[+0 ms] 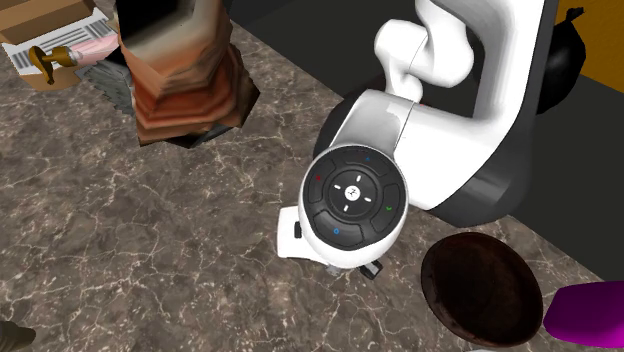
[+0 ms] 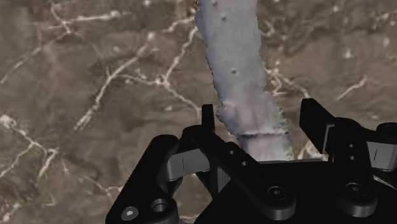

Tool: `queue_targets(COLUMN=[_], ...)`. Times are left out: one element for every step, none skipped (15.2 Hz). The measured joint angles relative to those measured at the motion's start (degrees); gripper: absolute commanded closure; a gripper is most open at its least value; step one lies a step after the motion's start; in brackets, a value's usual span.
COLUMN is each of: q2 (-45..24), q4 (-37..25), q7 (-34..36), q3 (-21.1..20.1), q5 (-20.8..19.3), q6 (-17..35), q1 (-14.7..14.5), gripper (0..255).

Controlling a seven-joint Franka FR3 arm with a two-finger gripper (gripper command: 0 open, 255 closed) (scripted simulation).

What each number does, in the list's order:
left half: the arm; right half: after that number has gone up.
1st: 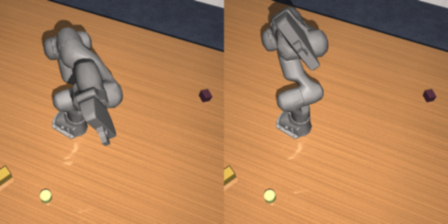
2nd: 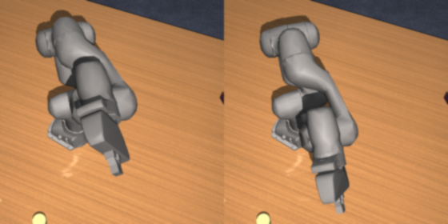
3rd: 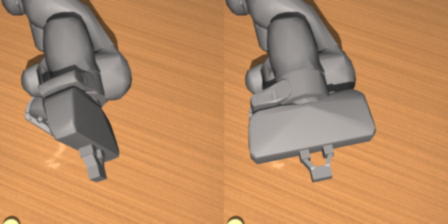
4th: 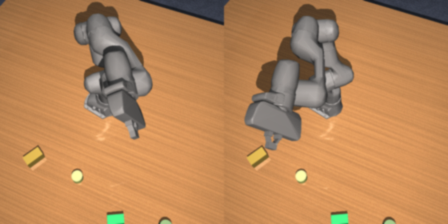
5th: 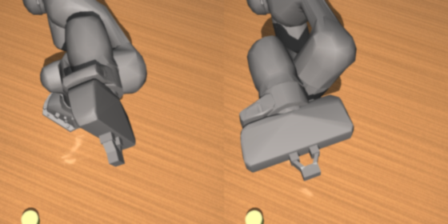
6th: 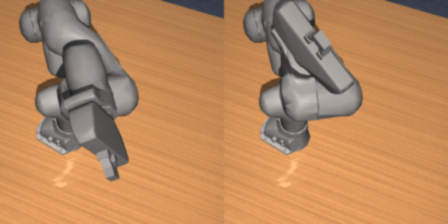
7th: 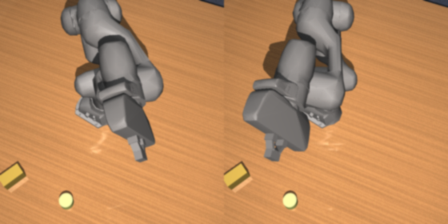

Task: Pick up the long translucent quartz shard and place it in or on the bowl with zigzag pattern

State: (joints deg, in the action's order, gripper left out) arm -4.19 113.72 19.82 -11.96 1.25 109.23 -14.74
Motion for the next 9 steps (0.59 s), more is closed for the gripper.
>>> queue_targets(q2=[0.18,0.17,0.14,0.09,0.02,-0.11,-0.3,-0.33,0.1], q4=[-0.27,-0.38,-0.43,-0.56,-0.65,-0.78,-0.93,-0.99,-0.53], q7=[0.02,-0.01,-0.1,-0.11,-0.04,-0.08,-0.12,-0.11,-0.14], q3=[-0.13,-0.19,-0.22,-0.24,-0.27,-0.27,-0.27,-0.27,-0.28], q5=[0.64,0.32,0.15,0.05,-0.01,-0.06,-0.1,-0.12,-0.05], q6=[0.03,-0.05,-0.04,-0.11,-0.1,-0.1,-0.07,-0.04,0.24], q1=[-0.1,-0.15,-0.15,-0.17,-0.2,-0.2,-0.19,-0.2,-0.15], gripper=[255,255,255,255,255,255,255,255,255])
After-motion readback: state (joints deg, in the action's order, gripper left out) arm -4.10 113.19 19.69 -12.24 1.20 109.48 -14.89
